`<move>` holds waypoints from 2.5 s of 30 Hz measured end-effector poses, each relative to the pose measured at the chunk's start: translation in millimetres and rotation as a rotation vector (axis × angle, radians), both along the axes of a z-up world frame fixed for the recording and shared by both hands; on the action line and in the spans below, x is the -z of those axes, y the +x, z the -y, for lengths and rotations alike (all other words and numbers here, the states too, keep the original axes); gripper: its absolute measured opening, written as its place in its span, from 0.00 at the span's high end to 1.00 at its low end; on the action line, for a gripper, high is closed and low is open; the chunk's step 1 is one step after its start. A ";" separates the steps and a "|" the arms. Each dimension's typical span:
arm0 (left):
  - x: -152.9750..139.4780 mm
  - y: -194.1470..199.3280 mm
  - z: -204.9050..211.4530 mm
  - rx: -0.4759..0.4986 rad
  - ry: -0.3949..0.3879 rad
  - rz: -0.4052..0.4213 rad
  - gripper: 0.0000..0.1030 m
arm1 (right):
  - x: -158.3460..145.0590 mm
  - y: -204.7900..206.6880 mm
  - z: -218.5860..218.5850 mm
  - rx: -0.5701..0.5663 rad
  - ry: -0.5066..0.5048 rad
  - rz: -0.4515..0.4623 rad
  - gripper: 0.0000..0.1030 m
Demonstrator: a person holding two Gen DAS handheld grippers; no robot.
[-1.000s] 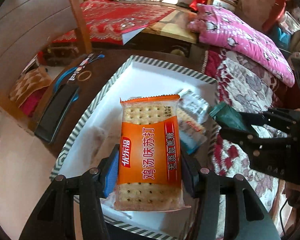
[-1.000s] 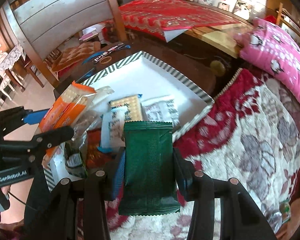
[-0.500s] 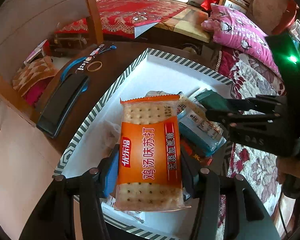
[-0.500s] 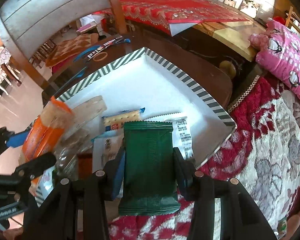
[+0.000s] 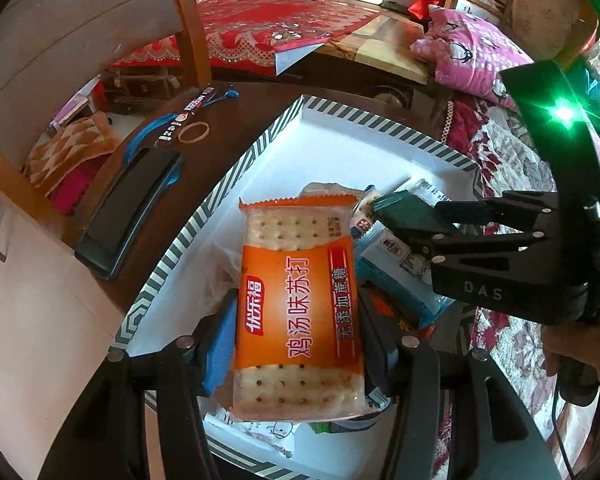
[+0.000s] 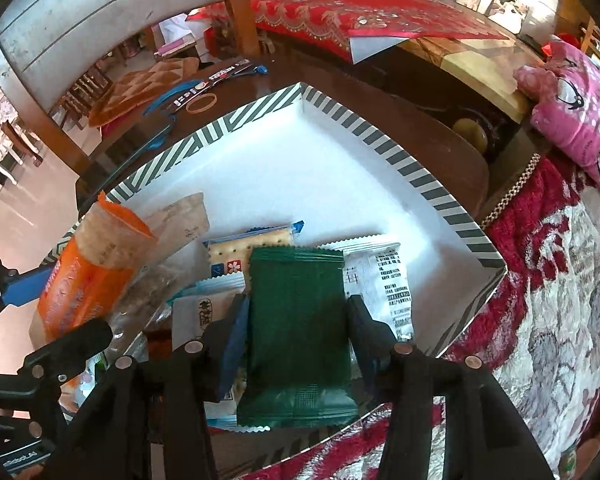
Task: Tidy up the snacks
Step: 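Lower both packets into the tray and open both tools, then move both tools back to the last snacks on the blanket, then grasp the green cow-print packet with left tool while right tool grasps the red-date bag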
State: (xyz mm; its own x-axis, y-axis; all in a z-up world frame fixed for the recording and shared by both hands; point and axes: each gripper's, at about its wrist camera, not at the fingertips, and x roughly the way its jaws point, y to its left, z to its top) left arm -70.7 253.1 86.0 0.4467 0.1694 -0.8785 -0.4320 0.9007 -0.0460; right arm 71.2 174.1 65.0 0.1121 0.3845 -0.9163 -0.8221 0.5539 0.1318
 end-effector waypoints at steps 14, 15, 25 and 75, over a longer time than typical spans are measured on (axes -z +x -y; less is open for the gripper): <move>-16.5 -2.8 14.9 0.006 0.070 0.024 0.22 | -24.8 -9.8 33.8 0.066 0.084 0.005 0.29; -18.2 -2.5 17.3 0.008 0.074 0.027 0.22 | -27.0 -10.5 38.7 0.074 0.092 0.006 0.28; -26.3 12.0 51.5 0.057 0.065 0.050 0.18 | -33.4 -5.0 103.8 0.203 0.126 -0.001 0.25; 28.3 133.5 264.4 0.462 -0.012 -0.069 0.18 | 46.3 78.8 401.1 0.805 0.126 -0.117 0.28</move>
